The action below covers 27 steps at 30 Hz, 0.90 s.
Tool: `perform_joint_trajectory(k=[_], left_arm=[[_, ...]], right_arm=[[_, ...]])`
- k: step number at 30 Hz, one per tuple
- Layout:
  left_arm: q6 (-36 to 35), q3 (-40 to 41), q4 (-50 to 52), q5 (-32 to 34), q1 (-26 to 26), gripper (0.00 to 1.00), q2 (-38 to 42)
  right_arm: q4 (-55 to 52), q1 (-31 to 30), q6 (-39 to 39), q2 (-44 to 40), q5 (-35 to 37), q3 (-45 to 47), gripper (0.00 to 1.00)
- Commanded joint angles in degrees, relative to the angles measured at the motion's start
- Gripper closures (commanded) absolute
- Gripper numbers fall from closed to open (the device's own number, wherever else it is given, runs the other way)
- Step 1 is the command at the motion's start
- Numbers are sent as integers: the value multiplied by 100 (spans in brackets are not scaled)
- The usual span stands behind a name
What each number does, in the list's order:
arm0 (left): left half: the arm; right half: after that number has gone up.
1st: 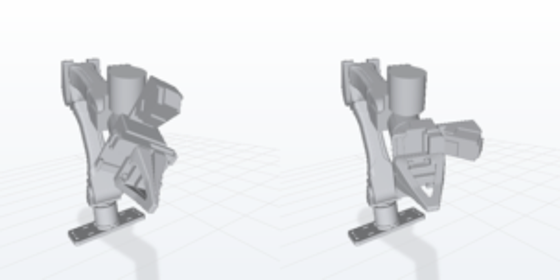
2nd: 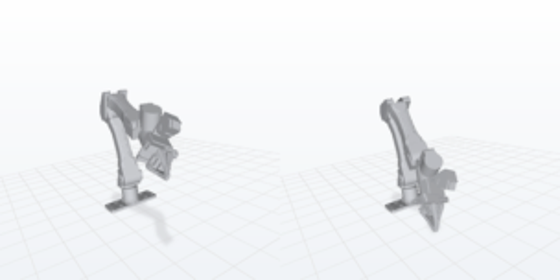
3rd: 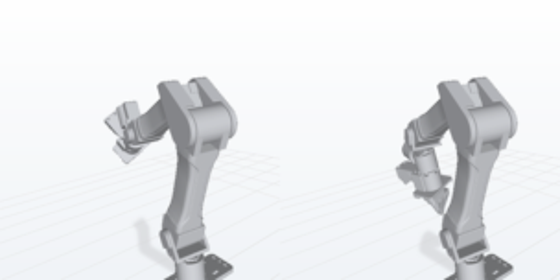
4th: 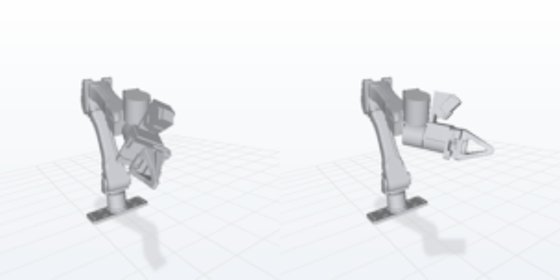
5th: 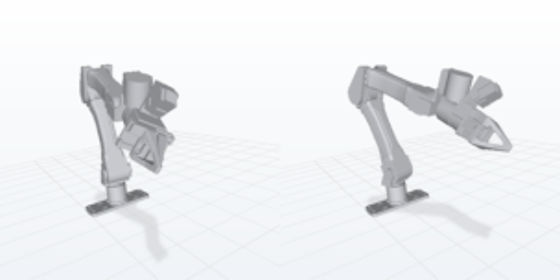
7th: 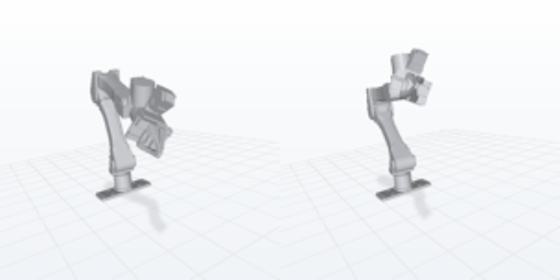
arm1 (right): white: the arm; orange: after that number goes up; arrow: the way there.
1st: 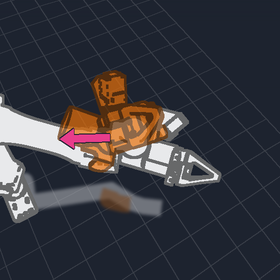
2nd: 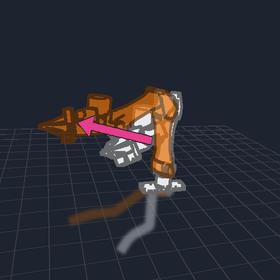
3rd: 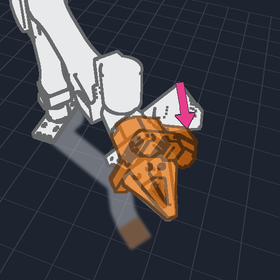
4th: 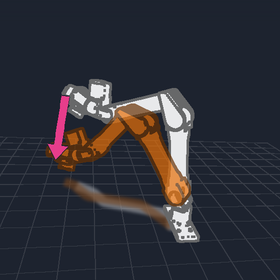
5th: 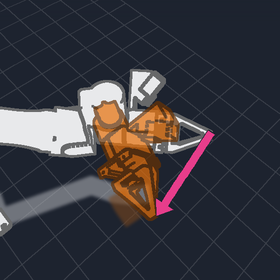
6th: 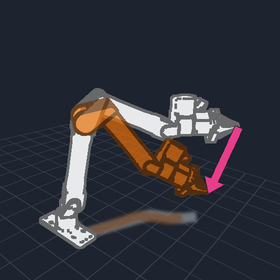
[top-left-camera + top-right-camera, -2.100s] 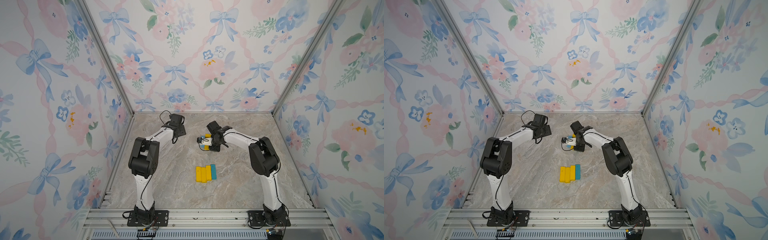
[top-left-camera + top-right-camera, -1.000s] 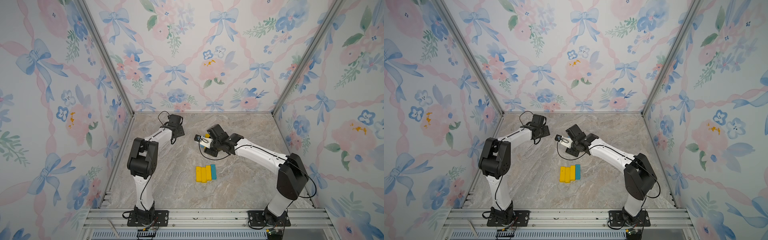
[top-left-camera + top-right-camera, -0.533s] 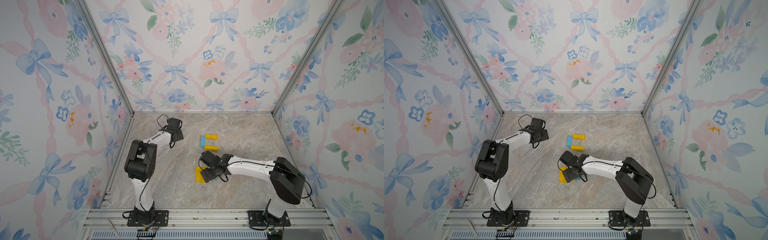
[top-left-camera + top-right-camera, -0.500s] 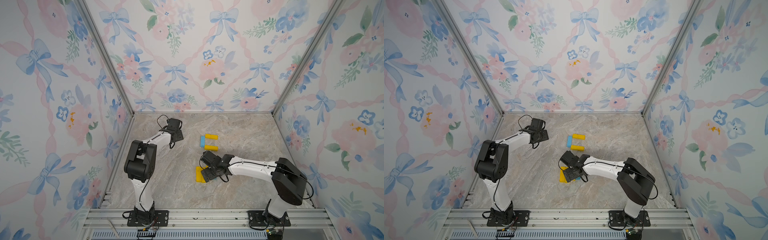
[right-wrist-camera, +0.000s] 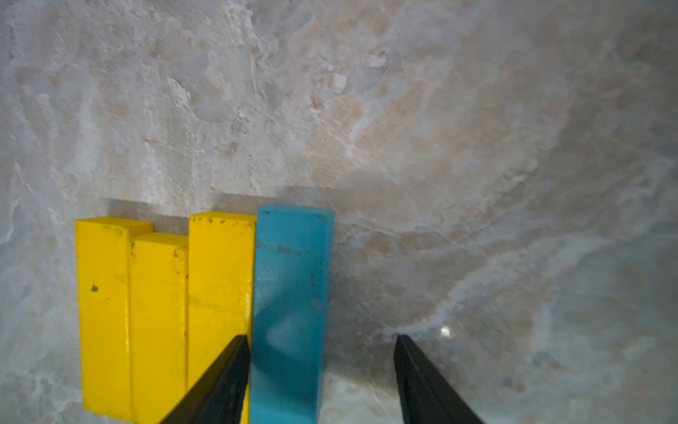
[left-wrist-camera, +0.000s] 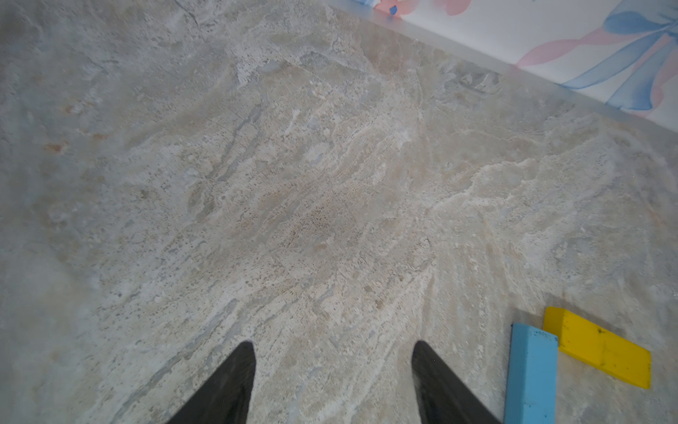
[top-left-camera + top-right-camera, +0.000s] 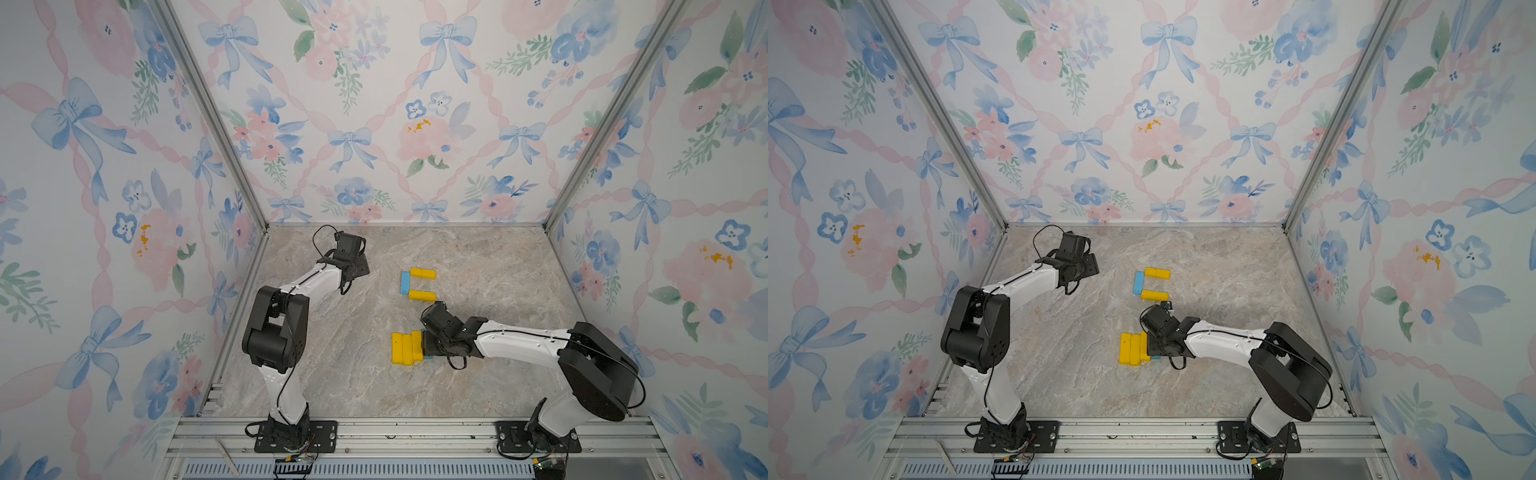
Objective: Assemble the number 8 with building blocks
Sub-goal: Pick up the building block from the center of the board.
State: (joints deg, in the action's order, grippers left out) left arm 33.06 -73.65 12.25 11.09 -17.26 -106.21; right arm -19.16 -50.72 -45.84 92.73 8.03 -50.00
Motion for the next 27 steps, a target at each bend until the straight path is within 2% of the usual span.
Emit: perform_joint_trajectory(k=[1, 9, 27], left_arm=[[-32, 21, 5, 26, -30, 30, 21], [-67, 8, 5, 53, -28, 30, -21], [-72, 70, -3, 62, -42, 30, 48]], right_arm=[[-61, -36, -65, 418, -1, -296, 38], [-90, 87, -276, 489, 23, -143, 43], [-67, 294, -59, -106, -30, 471, 45]])
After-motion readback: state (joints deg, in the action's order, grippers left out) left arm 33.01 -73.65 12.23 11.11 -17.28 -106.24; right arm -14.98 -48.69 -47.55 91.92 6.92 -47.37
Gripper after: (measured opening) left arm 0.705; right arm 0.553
